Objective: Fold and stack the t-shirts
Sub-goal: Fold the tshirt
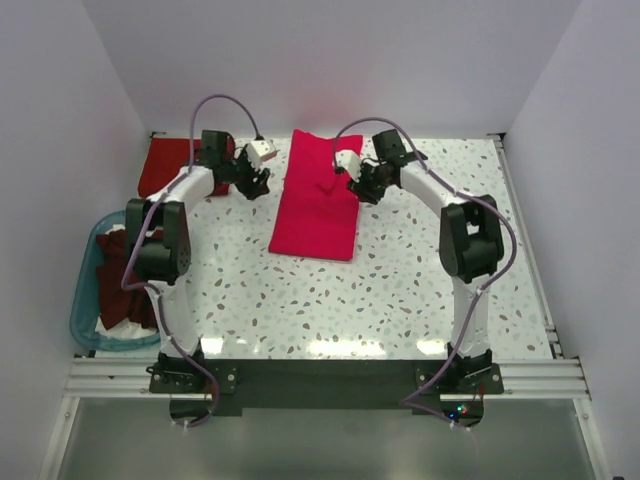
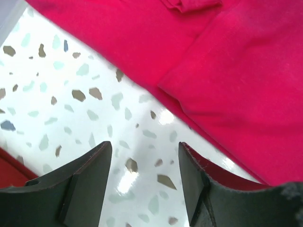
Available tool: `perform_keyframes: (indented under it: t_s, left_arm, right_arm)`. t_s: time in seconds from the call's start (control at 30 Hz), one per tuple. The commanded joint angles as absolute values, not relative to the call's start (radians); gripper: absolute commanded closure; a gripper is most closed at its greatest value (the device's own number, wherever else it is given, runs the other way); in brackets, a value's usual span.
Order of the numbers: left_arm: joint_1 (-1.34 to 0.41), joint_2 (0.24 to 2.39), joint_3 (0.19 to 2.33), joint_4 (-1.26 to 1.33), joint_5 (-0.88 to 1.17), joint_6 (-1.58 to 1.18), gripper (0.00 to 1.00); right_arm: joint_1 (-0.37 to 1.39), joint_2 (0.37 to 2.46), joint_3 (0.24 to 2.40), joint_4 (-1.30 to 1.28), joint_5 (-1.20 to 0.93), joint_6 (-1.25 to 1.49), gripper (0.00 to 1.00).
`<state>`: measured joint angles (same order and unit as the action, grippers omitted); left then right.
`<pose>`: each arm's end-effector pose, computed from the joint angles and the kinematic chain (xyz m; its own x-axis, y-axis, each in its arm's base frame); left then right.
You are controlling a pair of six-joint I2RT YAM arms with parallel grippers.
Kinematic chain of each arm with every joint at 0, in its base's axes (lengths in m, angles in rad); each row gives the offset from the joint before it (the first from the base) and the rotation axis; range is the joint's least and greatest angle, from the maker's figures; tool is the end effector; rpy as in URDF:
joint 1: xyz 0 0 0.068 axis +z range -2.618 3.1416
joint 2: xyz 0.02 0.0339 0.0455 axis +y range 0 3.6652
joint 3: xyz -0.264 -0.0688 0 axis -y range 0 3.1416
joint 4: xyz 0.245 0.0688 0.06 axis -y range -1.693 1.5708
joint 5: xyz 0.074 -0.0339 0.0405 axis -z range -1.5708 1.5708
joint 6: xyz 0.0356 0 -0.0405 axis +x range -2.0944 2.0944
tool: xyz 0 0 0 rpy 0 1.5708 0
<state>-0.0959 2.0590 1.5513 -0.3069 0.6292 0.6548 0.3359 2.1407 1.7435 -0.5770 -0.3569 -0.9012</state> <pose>0.4535 -0.0647 0.2052 -0.2824 0.5218 -0.8050 0.8212 0.5652 0.0783 0.4414 0.1673 0.2075 -0.0973 -0.8121 -0.5753 -0.9191 0.2951 -0.2611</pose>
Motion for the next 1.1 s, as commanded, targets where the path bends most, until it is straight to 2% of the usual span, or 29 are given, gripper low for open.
perform_keyframes:
  t_s: [0.0, 0.1, 0.4, 0.57, 0.77, 0.87, 0.93, 1.07]
  left_arm:
    - [-0.101, 1.912, 1.418, -0.311, 0.733, 0.637, 0.38]
    - [-0.133, 1.861, 1.31, -0.318, 0.746, 0.634, 0.4]
    - [-0.227, 1.833, 1.119, -0.229, 0.736, 0.459, 0.47]
    - [-0.244, 1.864, 1.066, -0.279, 0.715, 0.4, 0.53]
    - [-0.274, 1.769, 0.928, -0.304, 0.753, 0.37, 0.59]
    - [-0.281, 1.7, 0.873, -0.31, 0.799, 0.333, 0.59]
    - [-0.278, 1.628, 0.858, -0.311, 0.808, 0.327, 0.57]
    - [-0.275, 1.493, 0.848, -0.322, 0.793, 0.431, 0.49]
  right_arm:
    - [0.374, 2.0, 1.711, -0.638, -0.406, -0.807, 0.64]
    - [0.448, 1.974, 1.66, -0.69, -0.454, -0.726, 0.7]
    - [0.509, 2.042, 1.534, -0.635, -0.43, -0.551, 0.73]
    - [0.509, 2.06, 1.465, -0.621, -0.37, -0.569, 0.74]
    - [0.511, 1.981, 1.316, -0.647, -0.347, -0.621, 0.76]
    - [0.512, 1.876, 1.238, -0.641, -0.363, -0.635, 0.72]
    - [0.512, 1.815, 1.203, -0.649, -0.391, -0.658, 0.64]
    - [0.512, 1.637, 1.134, -0.638, -0.434, -0.742, 0.55]
